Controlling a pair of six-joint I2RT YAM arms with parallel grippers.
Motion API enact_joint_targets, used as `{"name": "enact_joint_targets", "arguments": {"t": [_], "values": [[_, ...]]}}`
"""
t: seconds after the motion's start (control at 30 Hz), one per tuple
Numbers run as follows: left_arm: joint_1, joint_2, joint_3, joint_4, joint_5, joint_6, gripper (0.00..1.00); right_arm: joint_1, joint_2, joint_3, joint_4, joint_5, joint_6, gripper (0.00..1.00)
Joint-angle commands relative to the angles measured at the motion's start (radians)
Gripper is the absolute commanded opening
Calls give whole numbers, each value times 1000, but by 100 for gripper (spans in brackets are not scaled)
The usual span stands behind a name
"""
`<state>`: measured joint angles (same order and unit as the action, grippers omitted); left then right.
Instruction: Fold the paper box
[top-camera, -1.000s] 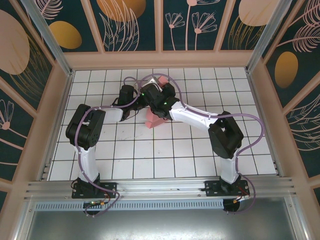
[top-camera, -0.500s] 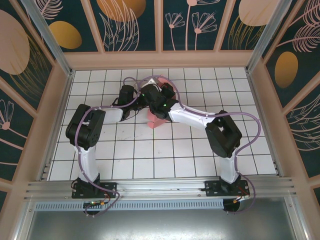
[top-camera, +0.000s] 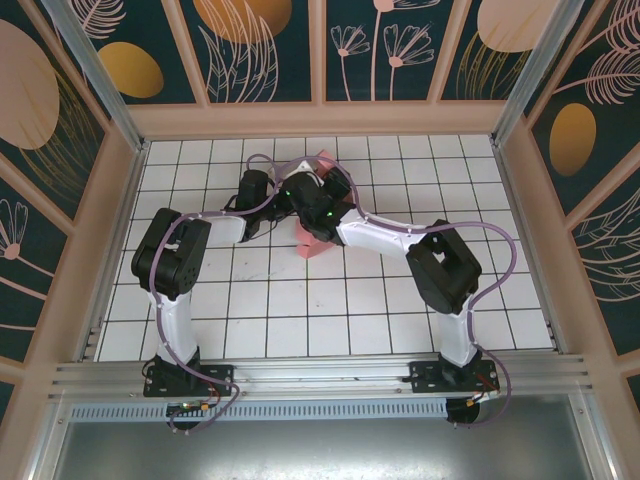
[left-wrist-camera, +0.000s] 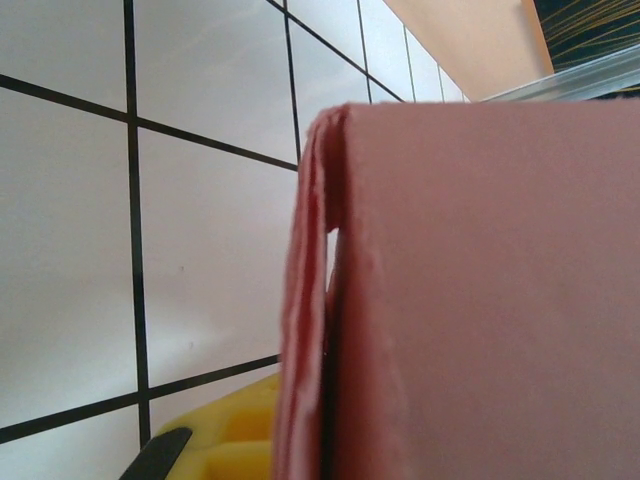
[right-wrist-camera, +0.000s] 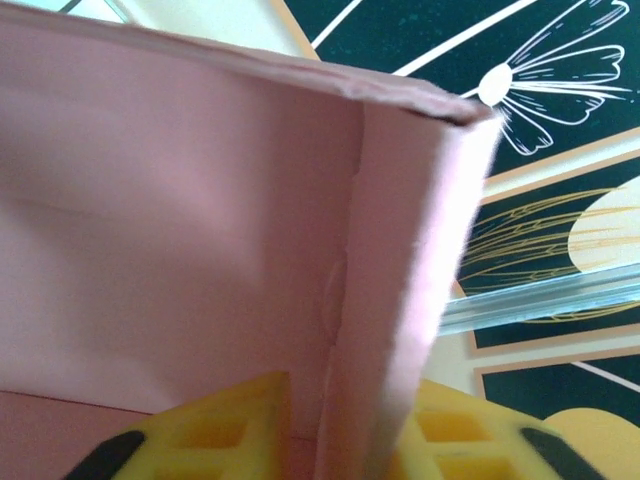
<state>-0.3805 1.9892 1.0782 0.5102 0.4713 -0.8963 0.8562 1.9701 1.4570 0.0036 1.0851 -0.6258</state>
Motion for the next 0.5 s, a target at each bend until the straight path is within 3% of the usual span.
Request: {"name": "enact_joint_targets", "arguments": {"t": [0.0,0.07,0.2,0.27,0.37,0.4,0.43,0.47], "values": [[-4,-29,40,63,53,-20,0,-6,42,-7,2,18,-12,13],[-4,-30,41,61,53,-22,0,-6,45,-10,19,28,-27,0],[-4,-28,48,50,53,-32,0,-5,48,-17,54,42,-45,0],[-5,-29,48,50,53,-33,0,-5,49,-9,54,45,-38,18],[-5,-29,51,45,55,-29,0,-5,46,-5,56,44,-31,23],[-5,-29,51,45,54,-29,0,-6,46,-5,56,44,-30,17],[-4,-30,51,44,55,-29,0,-7,47,-4,55,44,-32,1],[-5,-31,51,44,54,-29,0,-8,50,-4,56,44,-36,0]]}}
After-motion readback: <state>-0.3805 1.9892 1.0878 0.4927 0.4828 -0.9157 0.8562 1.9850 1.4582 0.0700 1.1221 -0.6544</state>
